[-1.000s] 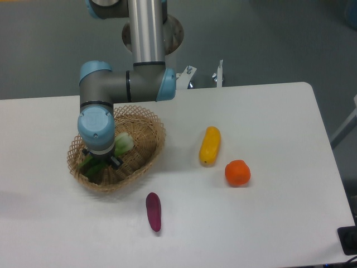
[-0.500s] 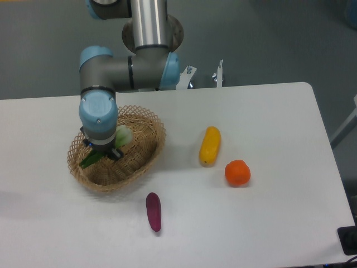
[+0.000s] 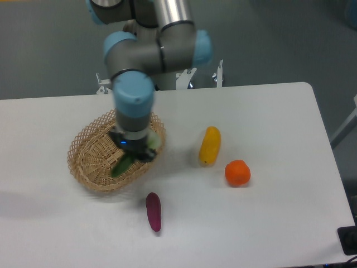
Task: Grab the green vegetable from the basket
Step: 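Lift the bok choy out of the basket and carry it past the orange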
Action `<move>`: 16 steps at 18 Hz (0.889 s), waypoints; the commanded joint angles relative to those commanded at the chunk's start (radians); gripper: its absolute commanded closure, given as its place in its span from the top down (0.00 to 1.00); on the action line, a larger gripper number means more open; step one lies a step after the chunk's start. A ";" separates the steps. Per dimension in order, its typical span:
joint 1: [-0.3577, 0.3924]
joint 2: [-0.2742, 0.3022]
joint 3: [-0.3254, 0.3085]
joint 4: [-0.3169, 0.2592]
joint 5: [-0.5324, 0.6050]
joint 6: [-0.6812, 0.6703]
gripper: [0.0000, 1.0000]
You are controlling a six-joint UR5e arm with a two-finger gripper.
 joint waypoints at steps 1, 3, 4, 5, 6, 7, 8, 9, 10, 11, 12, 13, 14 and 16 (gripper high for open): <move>0.031 -0.002 0.012 -0.002 0.000 0.035 0.05; 0.074 -0.015 0.032 0.006 0.000 0.059 0.05; 0.097 -0.020 0.046 0.006 0.003 0.062 0.05; 0.121 -0.029 0.063 0.005 0.015 0.082 0.05; 0.143 -0.037 0.074 0.005 0.024 0.117 0.05; 0.158 -0.044 0.080 0.005 0.032 0.146 0.05; 0.187 -0.057 0.094 0.005 0.041 0.172 0.05; 0.209 -0.063 0.104 0.005 0.048 0.186 0.05; 0.233 -0.067 0.112 0.005 0.049 0.207 0.05; 0.259 -0.077 0.120 0.005 0.049 0.245 0.07; 0.279 -0.083 0.124 -0.001 0.048 0.291 0.07; 0.296 -0.093 0.126 -0.002 0.049 0.327 0.07; 0.313 -0.101 0.126 0.000 0.049 0.347 0.07; 0.344 -0.115 0.132 0.003 0.048 0.367 0.06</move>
